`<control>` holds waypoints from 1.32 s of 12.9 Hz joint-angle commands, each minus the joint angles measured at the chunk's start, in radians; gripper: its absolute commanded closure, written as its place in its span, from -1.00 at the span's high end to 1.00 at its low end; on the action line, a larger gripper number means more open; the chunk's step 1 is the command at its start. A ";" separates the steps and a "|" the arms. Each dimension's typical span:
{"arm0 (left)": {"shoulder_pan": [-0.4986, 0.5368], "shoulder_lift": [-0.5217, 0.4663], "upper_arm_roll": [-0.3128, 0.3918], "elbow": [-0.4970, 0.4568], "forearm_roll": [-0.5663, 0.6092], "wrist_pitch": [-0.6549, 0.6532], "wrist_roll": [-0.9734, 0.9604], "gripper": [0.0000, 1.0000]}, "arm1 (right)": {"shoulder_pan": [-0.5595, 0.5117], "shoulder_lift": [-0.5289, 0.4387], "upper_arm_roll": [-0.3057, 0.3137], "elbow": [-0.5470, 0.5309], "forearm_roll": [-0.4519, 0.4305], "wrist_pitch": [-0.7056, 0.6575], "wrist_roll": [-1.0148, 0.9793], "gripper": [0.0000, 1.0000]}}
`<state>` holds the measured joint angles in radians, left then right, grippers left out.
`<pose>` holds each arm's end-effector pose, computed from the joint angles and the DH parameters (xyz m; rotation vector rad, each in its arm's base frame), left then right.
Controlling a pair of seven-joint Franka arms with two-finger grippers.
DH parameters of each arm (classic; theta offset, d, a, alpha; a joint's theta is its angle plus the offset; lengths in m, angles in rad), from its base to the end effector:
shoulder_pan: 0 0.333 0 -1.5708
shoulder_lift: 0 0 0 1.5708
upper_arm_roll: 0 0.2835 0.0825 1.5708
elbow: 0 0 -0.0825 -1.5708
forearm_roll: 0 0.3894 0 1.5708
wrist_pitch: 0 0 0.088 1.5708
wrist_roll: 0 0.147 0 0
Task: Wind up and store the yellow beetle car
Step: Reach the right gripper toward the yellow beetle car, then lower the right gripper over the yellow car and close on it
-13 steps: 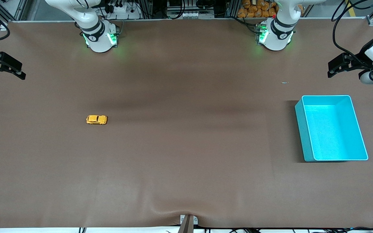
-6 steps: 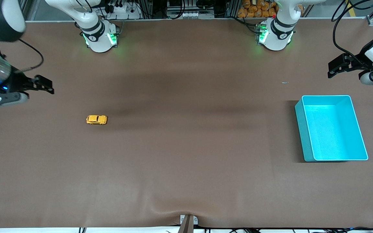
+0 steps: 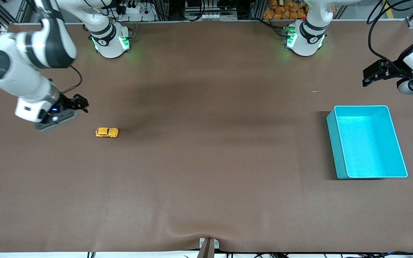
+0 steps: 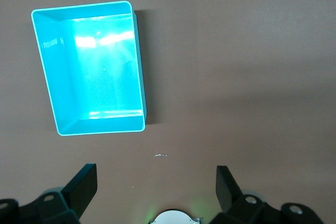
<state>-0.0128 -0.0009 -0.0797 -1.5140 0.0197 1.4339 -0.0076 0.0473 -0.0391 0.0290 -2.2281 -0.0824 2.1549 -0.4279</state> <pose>0.5403 -0.0470 0.5679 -3.1129 0.1292 0.1218 0.5185 0.0335 0.3113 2.9627 0.8372 -0.0703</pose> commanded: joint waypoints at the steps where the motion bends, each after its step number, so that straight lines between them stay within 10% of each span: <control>1: -0.001 -0.002 0.001 0.008 -0.017 -0.006 0.014 1.00 | 0.002 -0.009 0.003 -0.097 -0.025 0.112 -0.156 1.00; 14: -0.018 0.041 -0.008 0.008 -0.020 0.082 -0.003 1.00 | 0.000 0.277 0.002 -0.131 -0.026 0.390 -0.811 1.00; 17: -0.016 0.039 -0.023 0.008 -0.018 0.083 -0.003 1.00 | 0.005 0.327 0.002 -0.131 -0.026 0.454 -0.853 0.60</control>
<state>-0.0295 0.0444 -0.0969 -1.5143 0.0177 1.5135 -0.0076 0.0474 0.2556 0.0311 -2.3656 -0.1003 2.5767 -1.2499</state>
